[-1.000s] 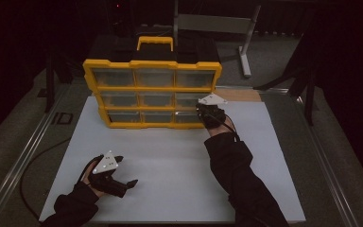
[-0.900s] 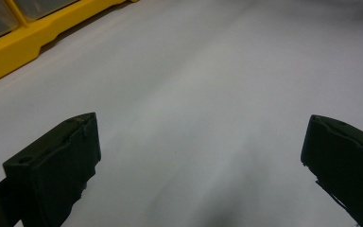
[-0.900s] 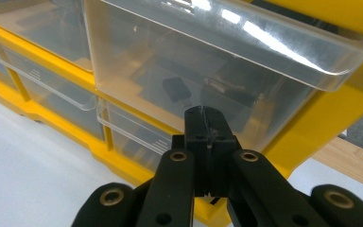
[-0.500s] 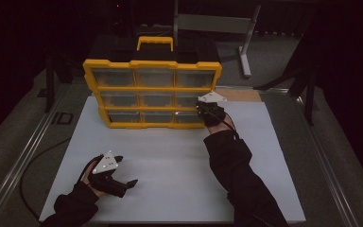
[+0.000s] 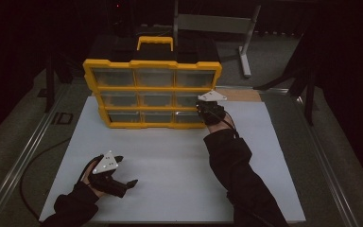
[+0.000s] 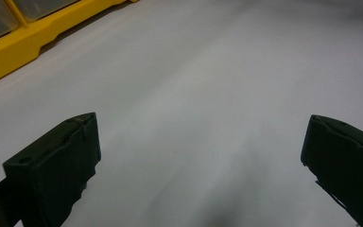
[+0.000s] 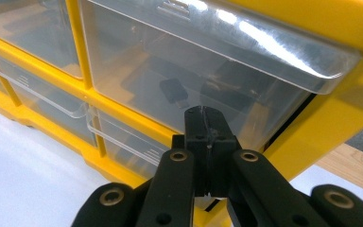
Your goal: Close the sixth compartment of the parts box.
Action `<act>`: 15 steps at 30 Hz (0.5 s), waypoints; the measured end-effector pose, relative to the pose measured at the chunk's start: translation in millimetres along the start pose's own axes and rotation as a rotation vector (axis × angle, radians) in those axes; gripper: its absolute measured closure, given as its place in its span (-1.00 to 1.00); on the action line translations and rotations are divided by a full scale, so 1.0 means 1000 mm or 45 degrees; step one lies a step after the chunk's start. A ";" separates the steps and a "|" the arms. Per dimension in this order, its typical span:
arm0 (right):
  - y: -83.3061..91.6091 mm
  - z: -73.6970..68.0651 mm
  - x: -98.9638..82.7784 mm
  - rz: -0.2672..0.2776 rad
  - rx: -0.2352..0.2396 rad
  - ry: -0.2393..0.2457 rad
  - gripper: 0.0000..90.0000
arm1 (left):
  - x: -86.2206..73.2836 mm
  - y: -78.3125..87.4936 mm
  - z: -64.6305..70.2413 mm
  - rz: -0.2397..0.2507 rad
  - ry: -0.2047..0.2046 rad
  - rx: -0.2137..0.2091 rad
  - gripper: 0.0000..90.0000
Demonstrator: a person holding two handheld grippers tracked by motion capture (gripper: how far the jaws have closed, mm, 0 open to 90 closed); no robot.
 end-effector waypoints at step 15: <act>0.004 -0.004 0.000 0.004 -0.012 0.038 1.00 | 0.000 0.000 -0.001 0.001 -0.001 0.001 -0.99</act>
Point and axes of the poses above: each handheld gripper's, and its own axes: y roughly backward along the jaws, x roughly out of its top, z roughly to its right, the point moved 10 cm from there along -y, roughly forward along the jaws, and after that the axes turned 11 degrees about -y, right-handed, at the moved point
